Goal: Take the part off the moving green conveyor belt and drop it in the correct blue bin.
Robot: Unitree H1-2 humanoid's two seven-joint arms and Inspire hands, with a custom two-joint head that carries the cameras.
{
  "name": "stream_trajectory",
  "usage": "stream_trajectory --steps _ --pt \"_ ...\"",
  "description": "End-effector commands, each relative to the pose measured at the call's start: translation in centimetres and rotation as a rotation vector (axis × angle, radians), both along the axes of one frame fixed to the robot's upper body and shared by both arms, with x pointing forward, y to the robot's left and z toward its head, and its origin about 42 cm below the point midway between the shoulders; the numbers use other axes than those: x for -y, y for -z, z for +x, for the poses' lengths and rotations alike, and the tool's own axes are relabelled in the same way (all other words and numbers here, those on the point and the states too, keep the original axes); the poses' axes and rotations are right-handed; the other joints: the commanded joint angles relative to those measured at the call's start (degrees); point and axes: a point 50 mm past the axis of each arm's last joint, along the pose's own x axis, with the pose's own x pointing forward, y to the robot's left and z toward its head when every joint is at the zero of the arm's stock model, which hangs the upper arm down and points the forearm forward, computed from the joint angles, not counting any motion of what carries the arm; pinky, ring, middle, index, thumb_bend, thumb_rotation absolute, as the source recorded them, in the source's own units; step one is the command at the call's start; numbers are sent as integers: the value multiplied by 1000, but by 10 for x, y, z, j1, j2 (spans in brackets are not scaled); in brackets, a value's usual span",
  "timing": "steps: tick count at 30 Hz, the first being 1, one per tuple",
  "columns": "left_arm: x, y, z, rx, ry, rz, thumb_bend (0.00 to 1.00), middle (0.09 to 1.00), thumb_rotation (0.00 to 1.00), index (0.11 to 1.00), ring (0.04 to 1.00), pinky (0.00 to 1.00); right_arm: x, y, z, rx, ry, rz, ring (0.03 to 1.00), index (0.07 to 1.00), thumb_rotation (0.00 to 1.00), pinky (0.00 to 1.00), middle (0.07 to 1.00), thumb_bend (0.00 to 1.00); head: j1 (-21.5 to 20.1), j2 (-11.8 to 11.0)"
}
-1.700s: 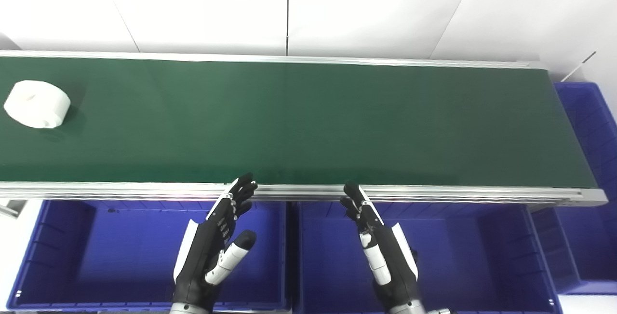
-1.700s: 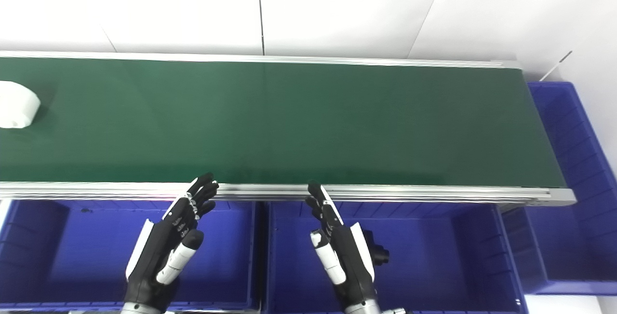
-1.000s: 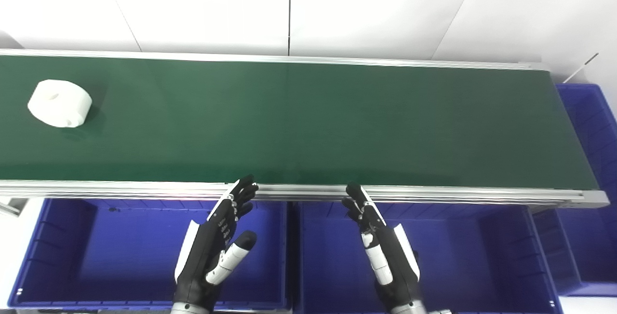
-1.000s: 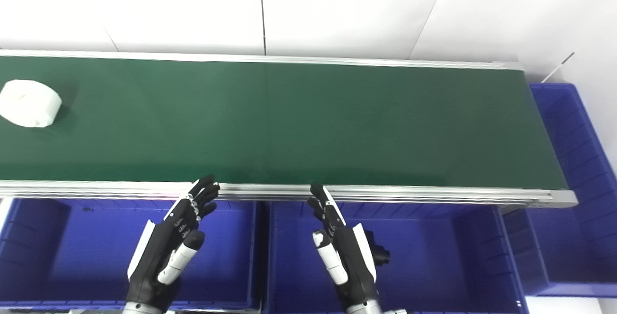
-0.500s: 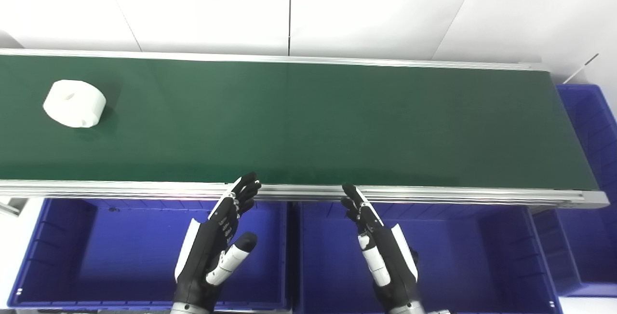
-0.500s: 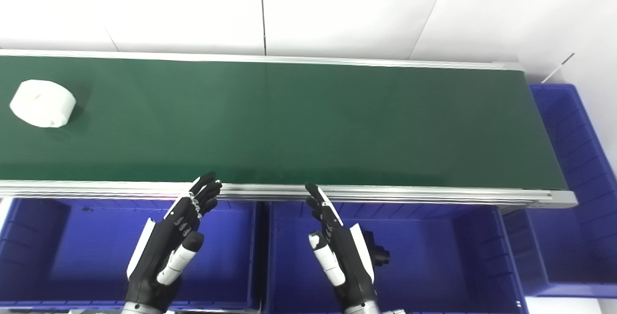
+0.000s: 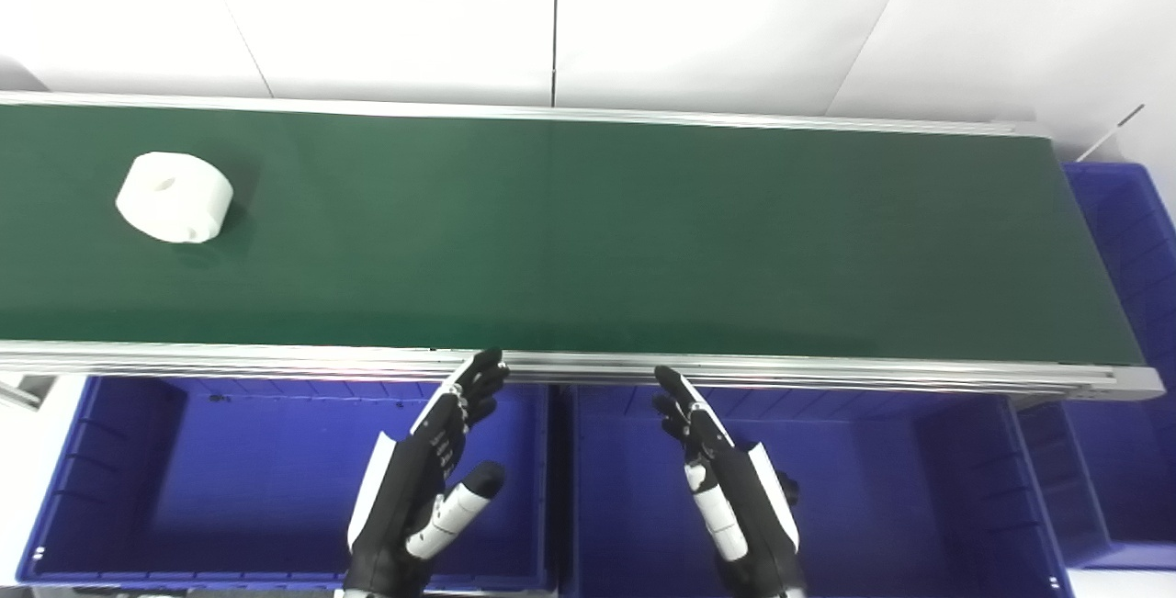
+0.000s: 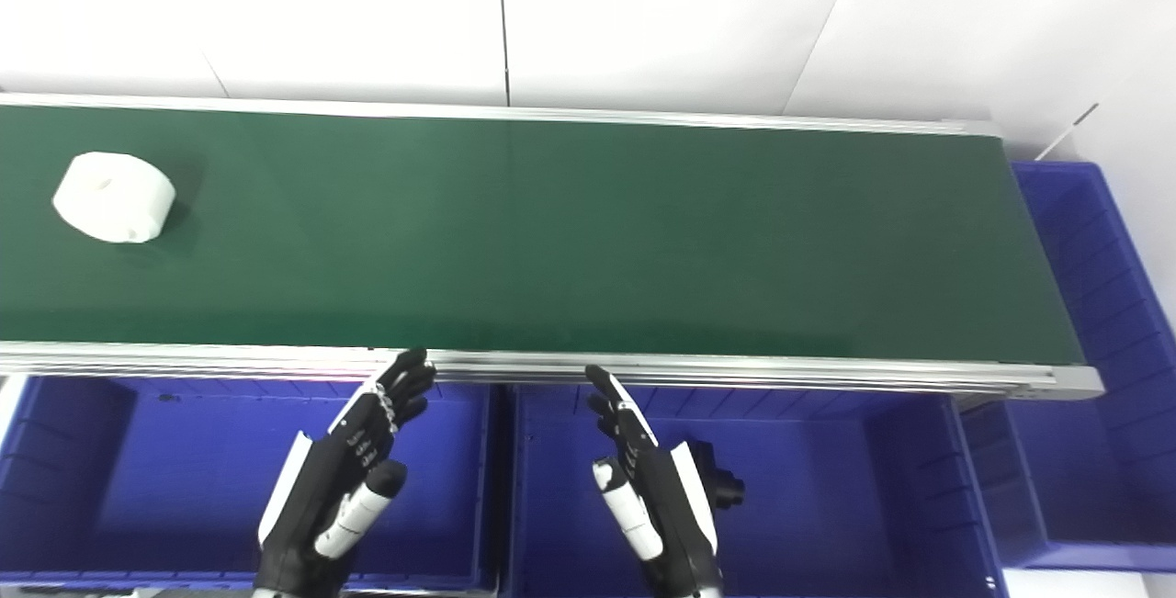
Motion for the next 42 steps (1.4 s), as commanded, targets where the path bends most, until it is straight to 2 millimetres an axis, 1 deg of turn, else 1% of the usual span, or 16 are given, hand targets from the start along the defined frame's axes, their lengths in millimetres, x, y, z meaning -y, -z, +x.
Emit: stream_trajectory --steps 1,3,4,5,8,9,11,14,15,19,25,29,33,36,39,42 --pt "3 -3 1 56 -5 -16 779 871 766 870 893 891 2 -3 0 70 3 19 935 927 957 950 961 901 12 -26" --pt "4 2 1 58 -4 -25 774 860 743 856 888 884 3 3 0 69 1 21 934 928 956 953 965 902 22 -48" --pt "5 5 1 56 -10 -34 774 858 737 854 887 882 4 6 0 69 1 22 934 928 956 954 966 902 26 -54" --pt "7 10 1 53 -18 -41 786 850 726 847 881 875 5 11 0 68 1 20 936 929 955 953 968 898 36 -74" --pt "10 21 2 56 -31 -50 799 827 710 823 856 851 9 21 1 69 0 18 934 930 955 944 964 898 47 -97" --pt "11 25 3 59 -30 -48 798 822 710 816 848 839 10 25 1 71 1 18 933 930 956 939 963 901 54 -112" --pt "13 31 5 57 -28 -42 809 817 718 808 838 828 12 32 3 77 7 18 930 929 957 934 959 910 65 -129" --pt "15 36 7 52 -27 -28 824 812 733 796 827 805 16 38 6 88 13 26 933 925 948 931 954 907 71 -133" --pt "16 37 9 49 -21 -25 824 812 734 795 825 801 17 39 7 90 14 31 936 924 946 933 954 906 81 -138" --pt "16 41 12 43 -16 -10 823 808 728 783 822 782 20 39 11 106 21 39 926 914 930 918 940 881 97 -137" --pt "17 44 14 45 -17 -18 810 801 709 775 819 782 22 38 12 114 22 40 928 916 935 902 938 879 113 -136" --pt "18 41 14 40 -6 -16 811 799 720 773 816 788 23 36 12 109 15 45 940 932 940 914 946 883 135 -119" --pt "21 40 16 76 7 -41 823 776 693 764 792 786 25 35 15 107 16 44 959 944 944 924 958 899 166 -115" --pt "20 32 16 135 42 -67 863 734 642 735 736 706 27 34 18 112 19 60 978 946 919 962 967 903 175 -112" --pt "17 14 15 203 77 -61 873 724 670 714 725 678 28 30 19 109 18 65 993 965 911 992 978 912 173 -102" --pt "13 -6 18 279 108 -70 845 713 688 698 705 641 27 27 19 112 12 68 993 974 914 1000 984 908 167 -93"
